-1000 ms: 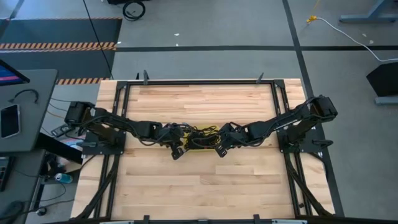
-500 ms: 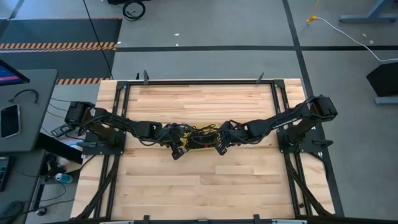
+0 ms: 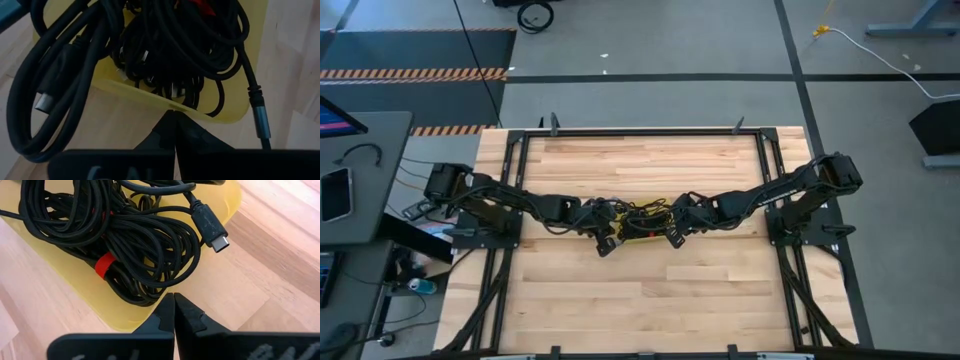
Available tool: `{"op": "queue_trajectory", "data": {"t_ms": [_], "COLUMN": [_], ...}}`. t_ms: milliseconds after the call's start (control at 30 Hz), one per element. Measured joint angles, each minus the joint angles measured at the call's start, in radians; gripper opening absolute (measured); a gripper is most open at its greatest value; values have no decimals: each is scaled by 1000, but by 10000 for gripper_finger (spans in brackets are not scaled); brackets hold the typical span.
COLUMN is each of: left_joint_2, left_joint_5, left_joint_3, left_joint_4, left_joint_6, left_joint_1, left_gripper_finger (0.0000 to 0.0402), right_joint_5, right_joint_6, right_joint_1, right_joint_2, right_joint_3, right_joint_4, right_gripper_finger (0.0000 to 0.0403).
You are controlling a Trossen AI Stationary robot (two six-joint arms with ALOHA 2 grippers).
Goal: Pick and place USB-C Cables
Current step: Adjust the yellow bin
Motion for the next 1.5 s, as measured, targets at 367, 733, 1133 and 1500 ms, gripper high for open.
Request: {"op": "queue_trajectory", "data": {"t_ms": [367,733,1133,1500], "left_joint_2": [0,0,-31,-30], "left_joint_5": [0,-5,-8,-5], "left_joint_3": [0,0,5,3], "left_joint_4": [-1,19,-50,-10], "left_joint_6": [-3,-33,-11,-37], "left_joint_1": [0,-7,-13,-30], "left_gripper_finger": [2,2,2,2], "right_joint_5": [-9,-13,-43,-5], "right_joint_6": [38,81,46,27], "right_joint_1": [16,70,76,74], "right_joint_2": [0,0,-137,-189], "right_joint_3": [0,0,4,3], "right_joint_4": [7,7,-38,-109], "right_gripper_finger": [0,0,1,1]}}
